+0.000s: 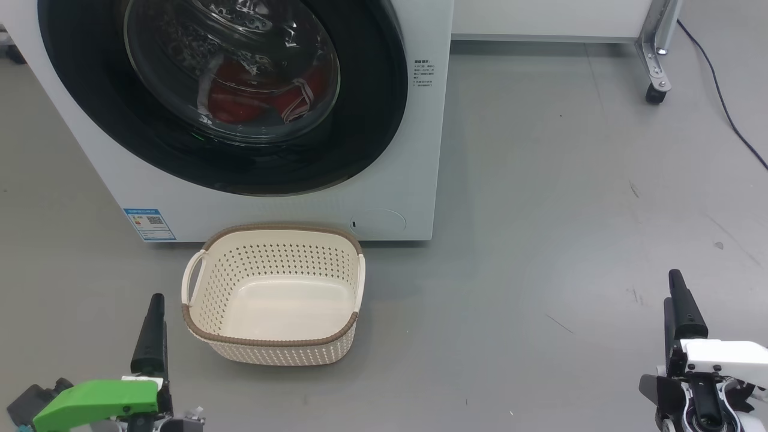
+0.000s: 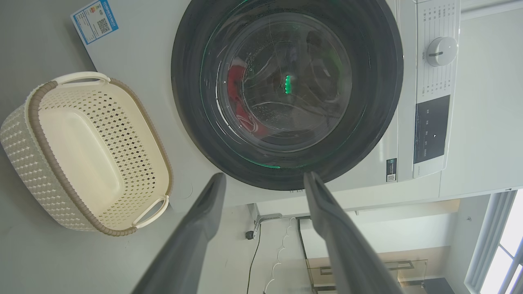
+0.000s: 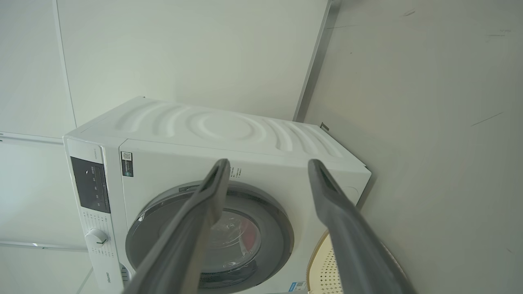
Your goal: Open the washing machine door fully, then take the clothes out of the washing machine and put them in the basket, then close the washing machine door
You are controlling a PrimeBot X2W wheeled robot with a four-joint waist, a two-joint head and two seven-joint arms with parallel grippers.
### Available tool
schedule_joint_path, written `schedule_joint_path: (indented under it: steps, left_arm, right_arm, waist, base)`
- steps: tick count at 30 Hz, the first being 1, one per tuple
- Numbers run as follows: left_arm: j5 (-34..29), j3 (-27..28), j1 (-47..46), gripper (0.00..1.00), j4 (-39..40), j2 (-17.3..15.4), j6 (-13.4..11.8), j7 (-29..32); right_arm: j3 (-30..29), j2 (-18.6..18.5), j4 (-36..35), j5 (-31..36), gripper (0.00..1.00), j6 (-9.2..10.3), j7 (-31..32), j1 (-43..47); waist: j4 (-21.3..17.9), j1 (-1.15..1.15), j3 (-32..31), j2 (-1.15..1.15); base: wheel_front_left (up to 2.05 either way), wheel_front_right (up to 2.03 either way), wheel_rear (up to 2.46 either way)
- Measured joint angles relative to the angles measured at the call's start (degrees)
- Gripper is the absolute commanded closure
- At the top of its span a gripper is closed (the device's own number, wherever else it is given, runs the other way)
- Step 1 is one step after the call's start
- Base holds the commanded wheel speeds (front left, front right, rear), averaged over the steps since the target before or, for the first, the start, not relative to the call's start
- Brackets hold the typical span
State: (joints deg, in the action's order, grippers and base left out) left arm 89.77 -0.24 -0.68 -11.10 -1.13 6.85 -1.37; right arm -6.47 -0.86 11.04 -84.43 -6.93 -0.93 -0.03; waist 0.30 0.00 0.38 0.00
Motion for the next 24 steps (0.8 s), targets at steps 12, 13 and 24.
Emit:
schedule_joint_path:
  steps: [12, 13, 24]
  left_arm:
    - [-6.62, -0.74, -0.03, 0.0, 2.93, -0.05, 0.01, -1.96]
    - [-7.06, -1.0, -0.04, 0.0, 3.22, -0.05, 0.01, -2.34]
    - [-18.85, -3.67, -0.12, 0.0, 5.75, -0.51, 0.01, -4.66]
  right_arm:
    - [0.7, -0.15, -3.16, 6.04, 0.0, 0.0, -2.21, 0.01]
    - [0.85, -0.19, -3.41, 6.68, 0.0, 0.0, -2.38, 0.01]
    - [2.1, -0.92, -5.67, 16.71, 0.0, 0.0, -4.78, 0.35]
  waist:
    - [0.19, 0.0, 0.02, 0.0]
    - [0.22, 0.0, 0.04, 0.0]
    - [0.6, 0.0, 0.4, 0.0]
  base:
    - [0.0, 0.0, 0.0]
    - [0.0, 0.0, 0.0]
    - [0.0, 0.0, 0.0]
